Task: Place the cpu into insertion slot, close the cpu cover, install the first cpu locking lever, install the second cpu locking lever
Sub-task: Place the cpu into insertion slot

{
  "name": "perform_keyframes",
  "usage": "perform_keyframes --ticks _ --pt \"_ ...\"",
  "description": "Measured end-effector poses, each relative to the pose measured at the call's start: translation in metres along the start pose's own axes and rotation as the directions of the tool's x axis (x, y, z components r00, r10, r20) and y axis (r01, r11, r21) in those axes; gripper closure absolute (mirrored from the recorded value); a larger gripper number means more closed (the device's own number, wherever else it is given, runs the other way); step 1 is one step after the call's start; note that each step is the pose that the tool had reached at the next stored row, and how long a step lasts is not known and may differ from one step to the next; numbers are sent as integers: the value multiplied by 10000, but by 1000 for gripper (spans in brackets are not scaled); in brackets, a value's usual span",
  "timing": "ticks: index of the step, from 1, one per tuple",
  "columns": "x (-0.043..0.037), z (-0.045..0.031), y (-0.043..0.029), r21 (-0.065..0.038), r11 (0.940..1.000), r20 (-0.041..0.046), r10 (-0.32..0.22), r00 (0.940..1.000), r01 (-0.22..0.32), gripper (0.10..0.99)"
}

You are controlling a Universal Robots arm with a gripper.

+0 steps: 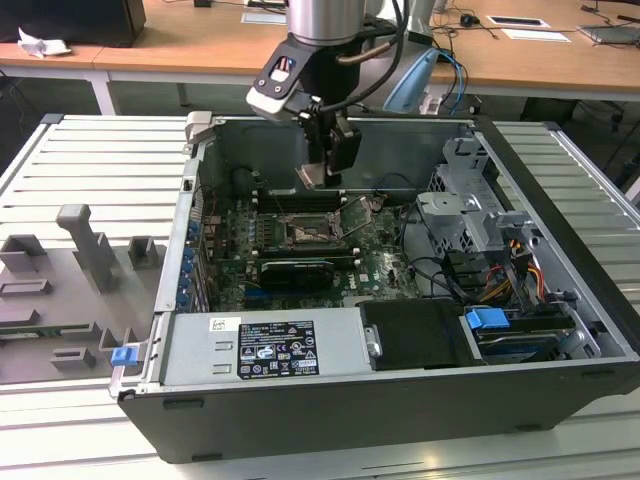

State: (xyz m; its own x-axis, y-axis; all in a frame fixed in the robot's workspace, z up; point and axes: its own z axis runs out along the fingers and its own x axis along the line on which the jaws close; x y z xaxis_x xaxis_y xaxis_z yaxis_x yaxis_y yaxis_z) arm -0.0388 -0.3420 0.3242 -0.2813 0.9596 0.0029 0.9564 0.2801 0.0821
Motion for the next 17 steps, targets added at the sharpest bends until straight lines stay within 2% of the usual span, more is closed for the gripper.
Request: perform_keyframes --ticks 10,17 --pt "0 80 -7 10 10000 13 79 10000 -79 553" --pt "-1 99 -8 26 9978 134 668 9977 -669 553"
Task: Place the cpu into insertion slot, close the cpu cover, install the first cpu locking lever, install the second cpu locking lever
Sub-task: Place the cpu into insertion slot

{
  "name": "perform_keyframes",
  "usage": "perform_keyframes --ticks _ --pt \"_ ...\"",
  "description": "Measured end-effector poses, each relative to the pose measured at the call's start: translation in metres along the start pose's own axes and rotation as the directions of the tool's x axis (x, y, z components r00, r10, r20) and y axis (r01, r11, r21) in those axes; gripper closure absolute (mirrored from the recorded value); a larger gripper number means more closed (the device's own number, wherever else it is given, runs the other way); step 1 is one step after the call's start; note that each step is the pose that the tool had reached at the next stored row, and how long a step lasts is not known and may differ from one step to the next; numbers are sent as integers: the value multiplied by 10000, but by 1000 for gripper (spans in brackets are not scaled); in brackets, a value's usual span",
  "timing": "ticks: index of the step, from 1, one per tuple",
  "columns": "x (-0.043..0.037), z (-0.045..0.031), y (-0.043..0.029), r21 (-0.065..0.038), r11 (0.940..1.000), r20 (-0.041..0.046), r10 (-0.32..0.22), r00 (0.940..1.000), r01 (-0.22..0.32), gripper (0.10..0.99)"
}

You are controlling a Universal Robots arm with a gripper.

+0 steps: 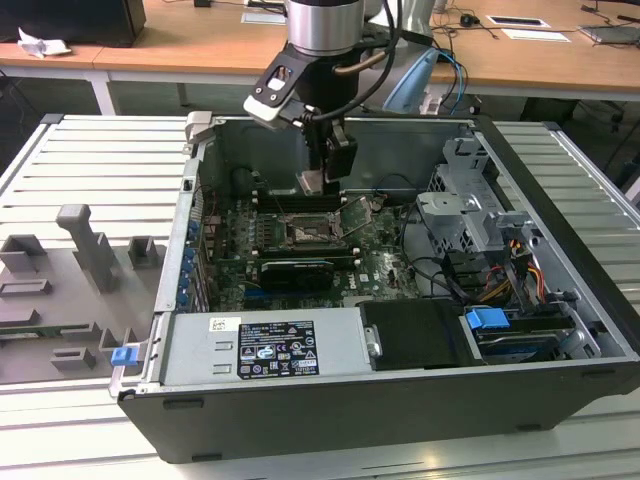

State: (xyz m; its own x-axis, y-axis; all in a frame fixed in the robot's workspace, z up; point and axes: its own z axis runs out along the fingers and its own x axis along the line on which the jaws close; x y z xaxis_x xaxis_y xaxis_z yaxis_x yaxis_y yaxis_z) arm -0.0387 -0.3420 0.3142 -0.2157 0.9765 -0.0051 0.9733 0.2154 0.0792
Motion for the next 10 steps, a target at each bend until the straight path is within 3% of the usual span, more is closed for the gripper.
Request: perform_keyframes --ticks 5,10 --pt "0 12 0 12 9978 99 668 9977 -668 553" --pt "0 38 -2 13 9959 118 906 9958 -906 553"
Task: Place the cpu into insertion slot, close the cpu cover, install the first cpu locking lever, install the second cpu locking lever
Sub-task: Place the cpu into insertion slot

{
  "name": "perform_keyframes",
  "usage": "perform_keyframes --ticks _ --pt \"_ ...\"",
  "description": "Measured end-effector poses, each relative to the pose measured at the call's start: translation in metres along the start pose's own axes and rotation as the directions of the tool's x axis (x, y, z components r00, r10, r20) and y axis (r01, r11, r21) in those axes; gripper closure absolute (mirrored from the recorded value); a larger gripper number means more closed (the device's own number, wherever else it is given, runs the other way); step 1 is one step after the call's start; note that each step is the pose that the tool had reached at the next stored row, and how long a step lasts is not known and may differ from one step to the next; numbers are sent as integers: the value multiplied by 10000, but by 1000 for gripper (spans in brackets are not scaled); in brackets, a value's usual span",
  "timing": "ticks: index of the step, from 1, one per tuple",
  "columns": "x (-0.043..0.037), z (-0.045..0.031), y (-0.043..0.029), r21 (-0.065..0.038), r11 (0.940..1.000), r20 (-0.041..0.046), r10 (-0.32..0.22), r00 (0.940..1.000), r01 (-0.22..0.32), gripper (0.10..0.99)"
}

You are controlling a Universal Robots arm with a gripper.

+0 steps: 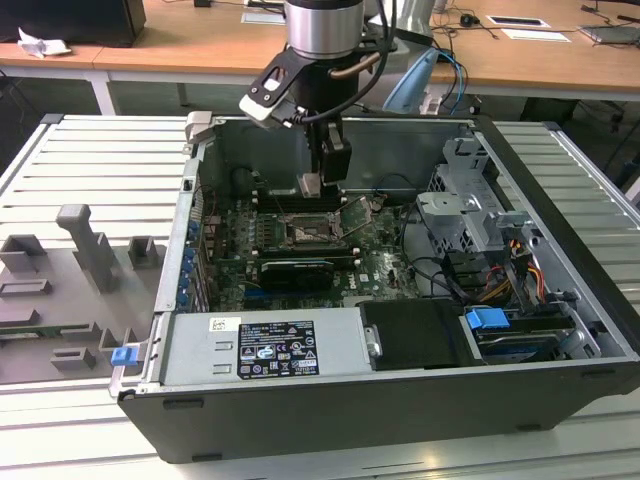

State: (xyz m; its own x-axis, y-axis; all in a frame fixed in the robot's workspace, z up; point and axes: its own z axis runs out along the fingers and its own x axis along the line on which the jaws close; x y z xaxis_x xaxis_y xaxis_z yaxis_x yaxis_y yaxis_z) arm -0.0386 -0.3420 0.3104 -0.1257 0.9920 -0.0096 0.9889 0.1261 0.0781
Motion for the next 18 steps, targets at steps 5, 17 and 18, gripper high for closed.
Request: perform_keyframes --ticks 5,17,18 --pt "0 18 -1 0 10000 1 15 10000 -15 553" --pt "0 51 -4 1 10000 2 28 10000 -28 553" --pt "0 53 -4 0 10000 2 29 10000 -29 553"
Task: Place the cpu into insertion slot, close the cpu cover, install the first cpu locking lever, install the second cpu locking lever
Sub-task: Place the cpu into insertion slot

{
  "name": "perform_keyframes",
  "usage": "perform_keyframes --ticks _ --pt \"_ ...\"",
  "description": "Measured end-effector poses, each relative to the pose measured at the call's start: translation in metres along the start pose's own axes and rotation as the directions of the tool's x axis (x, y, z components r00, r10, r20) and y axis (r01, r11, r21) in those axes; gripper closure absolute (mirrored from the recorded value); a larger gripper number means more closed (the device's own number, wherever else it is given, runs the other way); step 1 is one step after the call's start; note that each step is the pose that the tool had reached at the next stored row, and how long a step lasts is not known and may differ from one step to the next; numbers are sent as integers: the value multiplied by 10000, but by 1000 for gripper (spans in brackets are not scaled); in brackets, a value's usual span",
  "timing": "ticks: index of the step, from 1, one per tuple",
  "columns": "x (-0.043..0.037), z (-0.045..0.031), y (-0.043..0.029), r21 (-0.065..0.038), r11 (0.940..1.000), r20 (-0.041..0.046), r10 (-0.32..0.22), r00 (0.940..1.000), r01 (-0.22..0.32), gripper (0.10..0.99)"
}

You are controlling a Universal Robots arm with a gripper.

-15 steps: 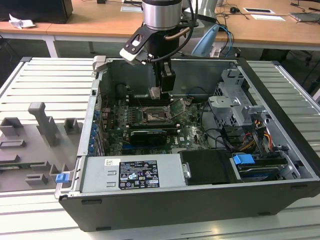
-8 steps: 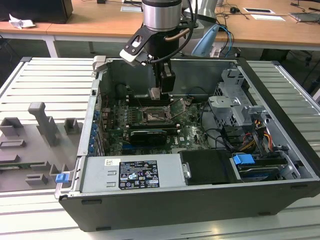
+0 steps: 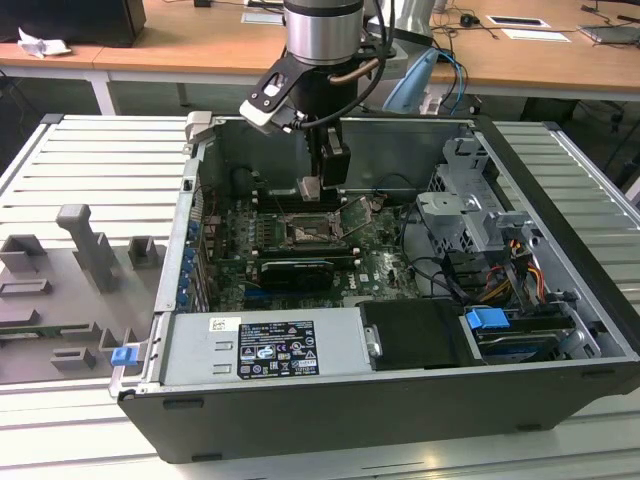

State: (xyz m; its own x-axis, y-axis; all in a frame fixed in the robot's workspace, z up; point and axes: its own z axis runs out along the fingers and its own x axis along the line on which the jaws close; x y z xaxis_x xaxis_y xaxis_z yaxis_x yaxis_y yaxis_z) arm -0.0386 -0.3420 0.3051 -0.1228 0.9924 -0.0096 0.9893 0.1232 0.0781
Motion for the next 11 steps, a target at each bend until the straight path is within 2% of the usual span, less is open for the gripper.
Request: perform_keyframes --ticks 11 --pt "0 23 -2 0 10000 1 12 10000 -12 553"
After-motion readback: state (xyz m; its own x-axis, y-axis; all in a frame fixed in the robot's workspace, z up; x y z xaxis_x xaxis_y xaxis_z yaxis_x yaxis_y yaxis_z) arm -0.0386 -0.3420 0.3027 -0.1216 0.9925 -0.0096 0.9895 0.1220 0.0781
